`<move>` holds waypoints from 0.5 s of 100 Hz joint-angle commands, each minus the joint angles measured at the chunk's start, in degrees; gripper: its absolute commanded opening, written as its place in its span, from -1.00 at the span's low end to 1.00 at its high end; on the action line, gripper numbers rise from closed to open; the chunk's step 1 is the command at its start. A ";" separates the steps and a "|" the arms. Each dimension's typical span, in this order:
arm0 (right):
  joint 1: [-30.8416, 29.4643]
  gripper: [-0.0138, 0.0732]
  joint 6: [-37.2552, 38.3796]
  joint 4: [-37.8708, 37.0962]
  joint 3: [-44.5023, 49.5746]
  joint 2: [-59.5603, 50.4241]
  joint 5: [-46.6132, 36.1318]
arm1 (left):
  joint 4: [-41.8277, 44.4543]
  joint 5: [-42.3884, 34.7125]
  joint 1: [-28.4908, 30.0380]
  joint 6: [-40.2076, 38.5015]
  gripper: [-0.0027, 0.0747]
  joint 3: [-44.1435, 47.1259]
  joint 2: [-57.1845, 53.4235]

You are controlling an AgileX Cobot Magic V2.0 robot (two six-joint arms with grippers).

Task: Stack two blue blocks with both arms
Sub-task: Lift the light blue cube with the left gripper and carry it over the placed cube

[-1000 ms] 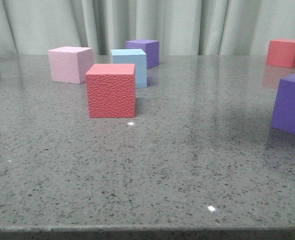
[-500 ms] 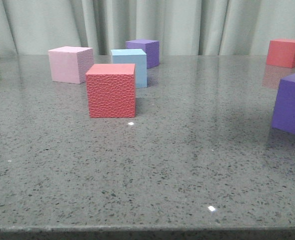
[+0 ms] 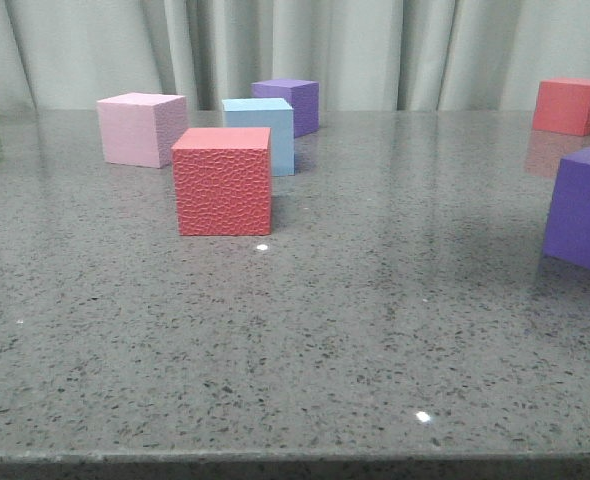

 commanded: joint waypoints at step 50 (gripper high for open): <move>0.10 0.69 -0.37 -5.69 10.22 -8.09 -14.53 | -8.59 8.06 -4.51 -3.26 -0.23 -13.77 -6.44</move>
